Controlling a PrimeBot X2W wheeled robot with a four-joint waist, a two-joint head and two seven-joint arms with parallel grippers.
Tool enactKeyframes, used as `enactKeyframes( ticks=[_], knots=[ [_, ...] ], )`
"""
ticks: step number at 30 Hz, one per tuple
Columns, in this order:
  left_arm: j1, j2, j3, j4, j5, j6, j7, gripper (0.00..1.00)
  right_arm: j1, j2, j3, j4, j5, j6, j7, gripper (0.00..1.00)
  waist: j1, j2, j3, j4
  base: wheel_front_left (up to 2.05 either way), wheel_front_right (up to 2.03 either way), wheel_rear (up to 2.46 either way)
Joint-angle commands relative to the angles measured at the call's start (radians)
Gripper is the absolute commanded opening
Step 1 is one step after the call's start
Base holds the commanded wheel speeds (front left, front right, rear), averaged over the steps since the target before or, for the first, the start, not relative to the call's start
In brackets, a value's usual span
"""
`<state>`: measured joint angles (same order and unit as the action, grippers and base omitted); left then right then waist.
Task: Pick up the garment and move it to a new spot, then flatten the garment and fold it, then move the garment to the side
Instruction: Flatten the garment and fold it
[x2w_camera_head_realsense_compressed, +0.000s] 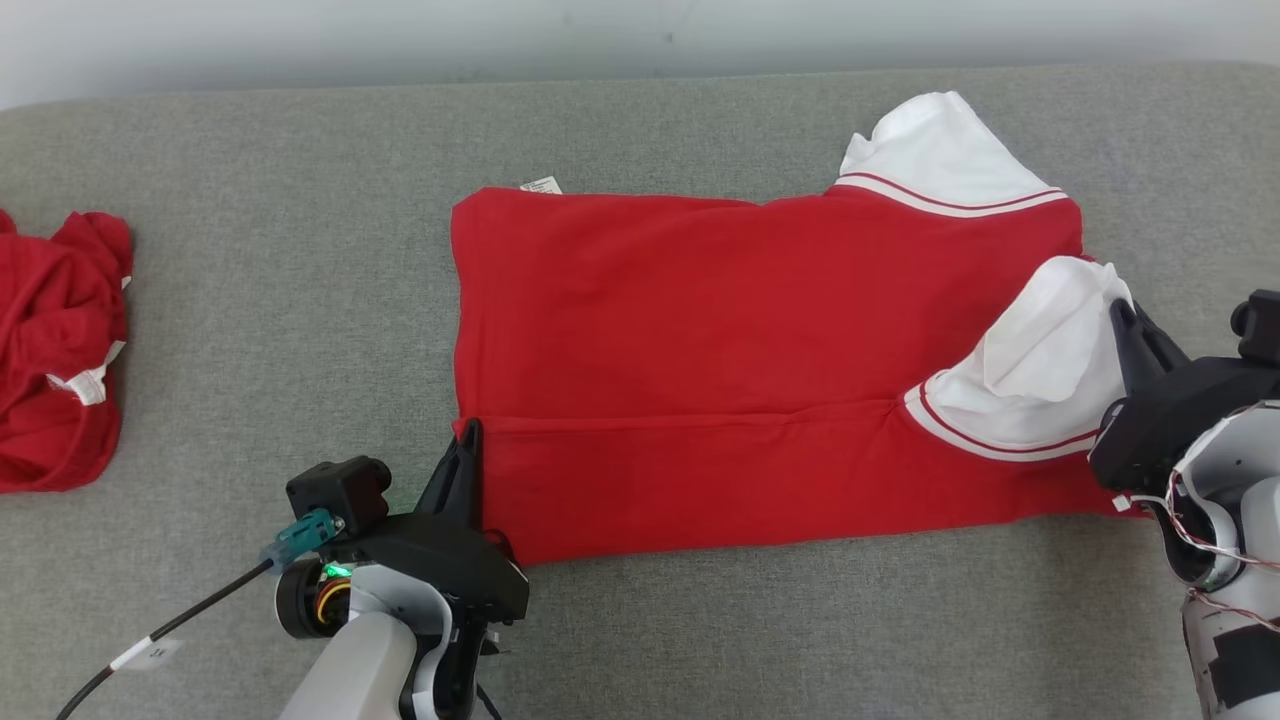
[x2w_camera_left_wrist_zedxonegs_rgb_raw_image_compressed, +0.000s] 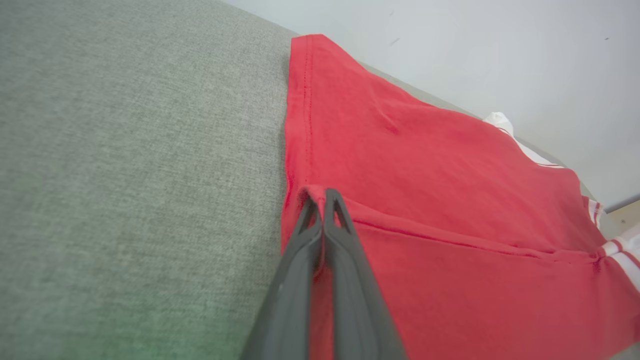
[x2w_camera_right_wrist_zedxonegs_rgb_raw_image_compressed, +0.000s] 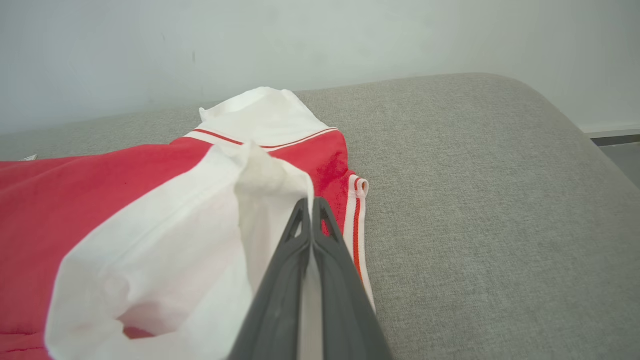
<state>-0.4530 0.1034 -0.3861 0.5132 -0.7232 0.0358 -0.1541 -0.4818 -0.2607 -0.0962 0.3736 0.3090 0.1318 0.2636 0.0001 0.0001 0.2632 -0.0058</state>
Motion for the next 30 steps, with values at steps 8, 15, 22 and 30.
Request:
enactKeyframes(
  ticks=[8,15,22,30],
  knots=[
    [-0.018,0.002,-0.02,0.018,0.032,-0.008,-0.051,1.0,-0.044,0.019,0.022,0.082,0.0,-0.002,-0.037,1.0,-0.0001,-0.0001,-0.01,0.01,0.0,0.0,0.0],
    [0.025,0.027,-0.042,0.027,0.091,0.022,-0.083,1.0,0.011,0.006,0.005,0.069,0.023,-0.002,-0.013,1.0,-0.0001,-0.0001,-0.048,0.003,0.0,0.0,0.0],
    [0.072,0.05,-0.103,0.028,0.151,0.068,-0.039,1.0,0.087,0.009,-0.058,0.04,-0.014,-0.002,0.108,1.0,-0.0001,-0.0001,-0.07,-0.008,0.0,0.0,0.0],
    [0.082,0.063,-0.156,0.027,0.198,0.134,0.051,1.0,0.124,0.056,-0.14,0.016,-0.136,-0.002,0.261,1.0,-0.0001,-0.0001,-0.051,-0.019,0.0,0.0,0.0]
  ],
)
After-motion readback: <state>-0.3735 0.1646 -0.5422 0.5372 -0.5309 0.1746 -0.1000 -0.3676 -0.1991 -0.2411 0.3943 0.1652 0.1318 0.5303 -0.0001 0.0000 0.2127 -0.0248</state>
